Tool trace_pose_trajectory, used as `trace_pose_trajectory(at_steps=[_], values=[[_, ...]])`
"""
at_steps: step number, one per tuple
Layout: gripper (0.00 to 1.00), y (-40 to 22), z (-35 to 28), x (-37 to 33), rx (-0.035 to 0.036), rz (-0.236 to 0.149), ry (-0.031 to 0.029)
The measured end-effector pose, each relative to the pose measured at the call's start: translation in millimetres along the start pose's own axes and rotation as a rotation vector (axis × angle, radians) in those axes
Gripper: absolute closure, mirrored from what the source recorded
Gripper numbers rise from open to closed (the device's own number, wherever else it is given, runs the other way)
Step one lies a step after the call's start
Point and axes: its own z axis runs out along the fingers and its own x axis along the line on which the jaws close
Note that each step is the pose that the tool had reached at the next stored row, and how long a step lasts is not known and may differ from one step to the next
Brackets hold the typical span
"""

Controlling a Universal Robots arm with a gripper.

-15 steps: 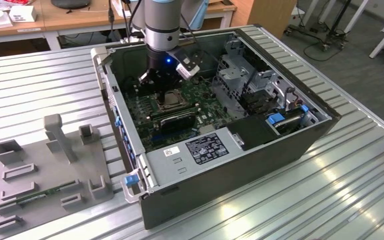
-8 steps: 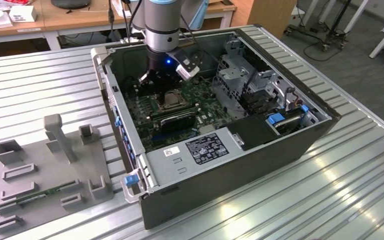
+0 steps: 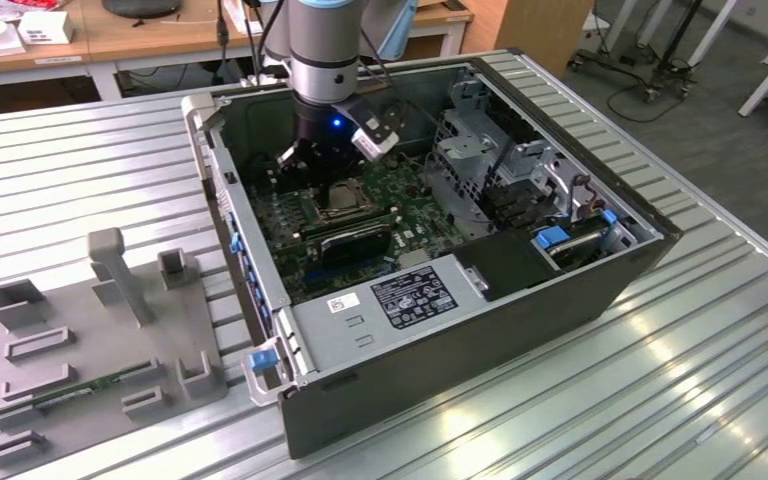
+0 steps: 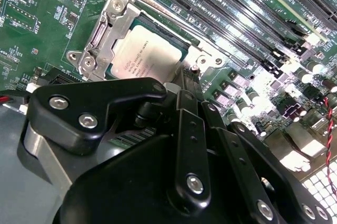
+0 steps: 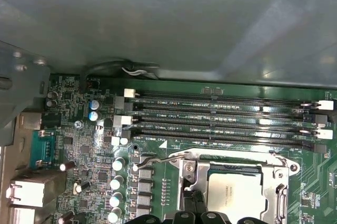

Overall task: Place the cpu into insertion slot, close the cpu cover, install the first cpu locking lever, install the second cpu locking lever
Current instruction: 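Close the cpu cover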

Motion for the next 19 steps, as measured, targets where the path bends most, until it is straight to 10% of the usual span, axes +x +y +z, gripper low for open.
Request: trace_pose_trajectory(at_steps=[19], values=[[0.89,0.2,0.4,2.7,-0.0004,0.044,0.0]])
